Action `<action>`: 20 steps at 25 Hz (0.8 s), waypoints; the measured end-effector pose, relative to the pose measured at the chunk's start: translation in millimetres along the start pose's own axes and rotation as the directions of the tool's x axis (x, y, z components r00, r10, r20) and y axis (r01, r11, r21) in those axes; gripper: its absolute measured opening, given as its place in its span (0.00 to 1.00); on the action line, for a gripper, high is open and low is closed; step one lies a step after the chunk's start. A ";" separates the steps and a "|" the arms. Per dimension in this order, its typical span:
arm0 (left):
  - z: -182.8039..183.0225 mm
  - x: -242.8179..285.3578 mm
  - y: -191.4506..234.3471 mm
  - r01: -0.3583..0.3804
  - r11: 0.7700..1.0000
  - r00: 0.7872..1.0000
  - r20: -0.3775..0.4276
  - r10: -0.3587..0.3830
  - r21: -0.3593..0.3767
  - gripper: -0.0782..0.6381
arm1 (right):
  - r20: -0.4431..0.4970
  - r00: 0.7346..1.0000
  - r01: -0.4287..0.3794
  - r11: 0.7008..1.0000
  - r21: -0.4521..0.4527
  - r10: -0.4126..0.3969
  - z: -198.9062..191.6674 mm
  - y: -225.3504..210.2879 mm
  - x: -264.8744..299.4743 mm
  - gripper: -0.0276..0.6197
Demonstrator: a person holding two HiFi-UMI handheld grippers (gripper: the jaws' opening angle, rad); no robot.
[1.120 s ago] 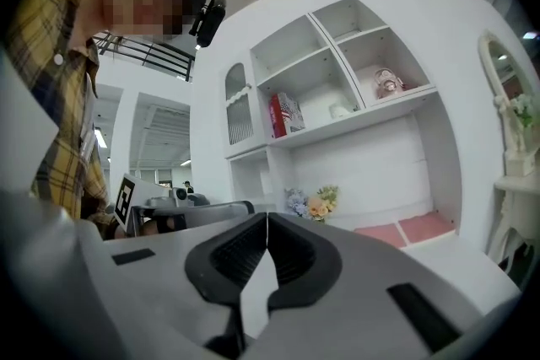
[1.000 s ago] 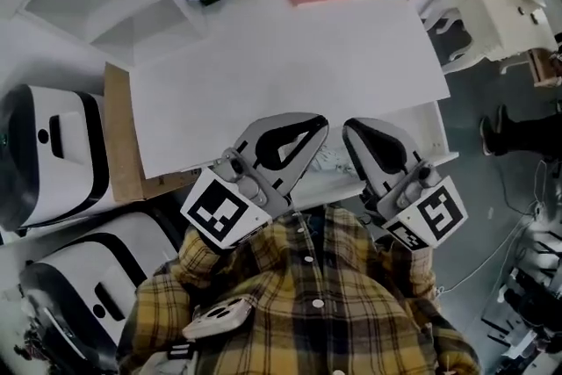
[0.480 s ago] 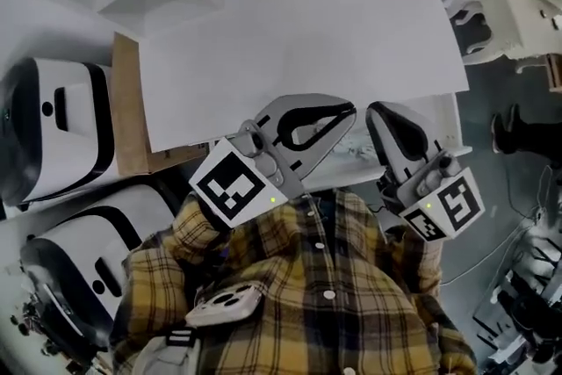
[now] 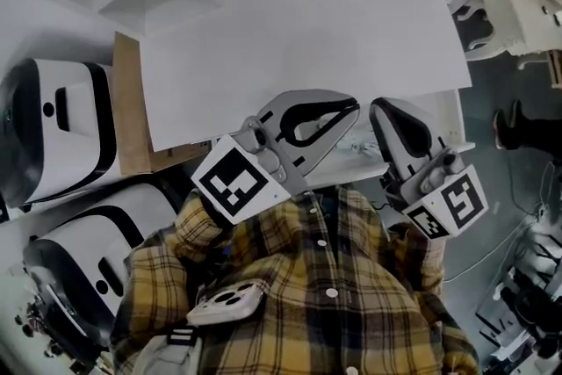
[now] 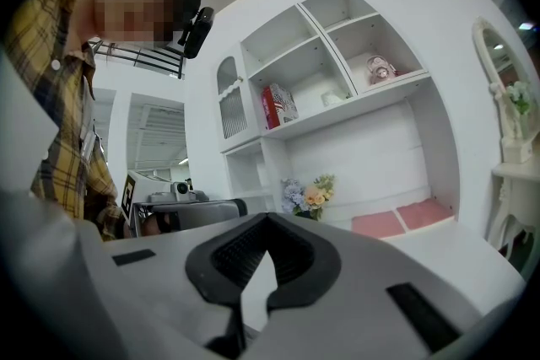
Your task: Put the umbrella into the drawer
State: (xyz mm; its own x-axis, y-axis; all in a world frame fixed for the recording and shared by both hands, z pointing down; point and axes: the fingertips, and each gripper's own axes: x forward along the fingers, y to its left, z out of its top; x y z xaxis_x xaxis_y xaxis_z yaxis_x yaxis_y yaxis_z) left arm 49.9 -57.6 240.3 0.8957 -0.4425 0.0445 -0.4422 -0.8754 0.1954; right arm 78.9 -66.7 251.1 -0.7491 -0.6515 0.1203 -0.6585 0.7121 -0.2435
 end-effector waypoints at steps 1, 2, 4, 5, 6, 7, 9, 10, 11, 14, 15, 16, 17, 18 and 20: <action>0.2 0.6 0.4 0.000 1.000 1.000 0.000 0.000 0.001 0.15 | -0.004 1.000 0.001 1.000 -0.001 -0.001 -0.4 -0.8 0.1 0.07; 0.0 1.2 0.8 0.000 1.000 1.000 0.001 0.000 0.001 0.15 | -0.008 1.000 0.002 1.000 -0.004 -0.002 -1.1 -1.7 0.3 0.07; -1.3 2.0 1.7 -0.002 1.000 1.000 -0.001 0.002 -0.003 0.15 | -0.014 1.000 0.000 1.000 -0.009 0.000 -2.3 -2.2 0.2 0.07; -2.3 1.9 2.1 -0.003 1.000 1.000 -0.004 0.003 -0.005 0.15 | -0.014 1.000 -0.005 1.000 -0.012 0.005 -2.7 -1.5 0.1 0.07; -3.3 1.8 2.4 -0.003 1.000 1.000 -0.007 0.003 -0.006 0.15 | -0.014 1.000 -0.011 1.000 -0.017 0.011 -3.1 -0.2 0.0 0.07; -4.1 1.5 2.5 -0.002 1.000 1.000 -0.009 0.002 -0.006 0.15 | -0.015 1.000 -0.017 1.000 -0.022 0.016 -3.6 1.4 0.0 0.07; -4.4 0.1 2.7 0.002 1.000 1.000 -0.010 -0.002 -0.002 0.15 | -0.017 1.000 -0.023 0.999 -0.026 0.023 -4.8 4.9 0.6 0.07; -4.1 -1.0 2.7 0.003 1.000 1.000 -0.010 -0.003 -0.001 0.15 | -0.020 1.000 -0.024 0.999 -0.027 0.024 -5.4 6.5 1.1 0.07; -3.7 -2.0 2.8 0.003 1.000 1.000 -0.010 -0.003 -0.002 0.15 | -0.021 1.000 -0.024 0.999 -0.028 0.023 -5.6 7.8 1.5 0.07; -2.9 -2.2 3.2 0.004 1.000 1.000 -0.009 -0.004 -0.002 0.15 | -0.019 1.000 -0.024 0.999 -0.022 0.023 -4.5 8.1 1.8 0.07; -3.0 -1.7 3.2 0.005 1.000 1.000 -0.007 -0.005 -0.002 0.15 | -0.018 1.000 -0.024 1.000 -0.017 0.024 -4.2 7.7 1.5 0.07; -3.4 -1.8 3.2 0.006 1.000 1.000 -0.006 -0.006 -0.004 0.15 | -0.017 1.000 -0.024 1.000 -0.014 0.024 -4.4 7.6 1.5 0.07; -4.1 -2.5 3.4 0.007 1.000 1.000 -0.006 -0.007 -0.007 0.15 | -0.017 1.000 -0.025 1.000 -0.012 0.025 -5.0 8.2 1.9 0.07; -4.9 -3.6 3.8 0.008 1.000 1.000 -0.008 -0.008 -0.009 0.15 | -0.019 0.999 -0.027 1.000 -0.011 0.027 -6.1 9.0 2.6 0.07; -6.2 -4.8 4.5 0.010 1.000 1.000 -0.012 -0.010 -0.009 0.15 | -0.025 0.999 -0.030 1.000 -0.009 0.030 -9.0 9.7 3.4 0.07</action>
State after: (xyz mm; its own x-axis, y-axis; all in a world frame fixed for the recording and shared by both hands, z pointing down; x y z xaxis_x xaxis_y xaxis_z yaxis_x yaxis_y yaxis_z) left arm 44.0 -58.2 247.0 0.9007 -0.4311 0.0537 -0.4325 -0.8781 0.2045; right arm 69.4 -59.6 257.8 -0.7699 -0.6232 0.1375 -0.6364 0.7338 -0.2379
